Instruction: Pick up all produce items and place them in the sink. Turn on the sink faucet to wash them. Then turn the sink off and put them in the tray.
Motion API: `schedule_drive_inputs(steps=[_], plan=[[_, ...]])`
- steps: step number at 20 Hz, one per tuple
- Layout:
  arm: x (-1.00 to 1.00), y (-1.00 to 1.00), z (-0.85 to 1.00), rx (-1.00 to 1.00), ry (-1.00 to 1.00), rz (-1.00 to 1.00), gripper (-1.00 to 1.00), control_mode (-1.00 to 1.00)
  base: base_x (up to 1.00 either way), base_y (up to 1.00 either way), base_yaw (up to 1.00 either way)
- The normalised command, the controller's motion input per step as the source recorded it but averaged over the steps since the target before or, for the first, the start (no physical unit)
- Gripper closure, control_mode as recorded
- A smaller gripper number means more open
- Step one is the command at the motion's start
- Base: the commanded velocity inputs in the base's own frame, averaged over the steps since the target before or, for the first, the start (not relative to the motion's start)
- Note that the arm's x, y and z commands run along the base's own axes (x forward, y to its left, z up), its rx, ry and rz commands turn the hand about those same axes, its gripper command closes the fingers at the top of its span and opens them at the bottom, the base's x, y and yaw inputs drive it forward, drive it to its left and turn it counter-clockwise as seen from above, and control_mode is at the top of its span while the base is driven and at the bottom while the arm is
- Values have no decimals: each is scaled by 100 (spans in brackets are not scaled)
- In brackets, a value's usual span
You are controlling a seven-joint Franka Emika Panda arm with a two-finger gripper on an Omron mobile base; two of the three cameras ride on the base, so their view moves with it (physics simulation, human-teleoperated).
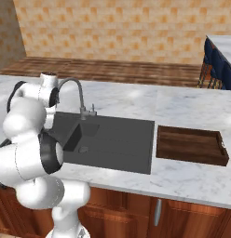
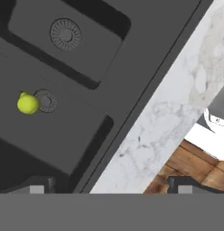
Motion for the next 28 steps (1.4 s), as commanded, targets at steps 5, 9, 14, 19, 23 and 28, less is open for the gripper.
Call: schedule_drive_inputs(steps=[5, 9, 14, 19, 23, 28], plan=[[0, -99, 18, 28, 43, -6, -100, -100, 0, 0, 0], [72, -76, -3, 20, 41, -12, -100, -100, 0, 0, 0], [99, -23, 0, 18, 18, -26, -100, -100, 0, 0, 0], [95, 0, -1, 21, 0, -34, -100, -100, 0, 0, 0], [68, 0, -25, 22, -6, -27, -100, -100, 0, 0, 0], [64, 0, -26, 17, -19, -19, -100, -100, 0, 0, 0]])
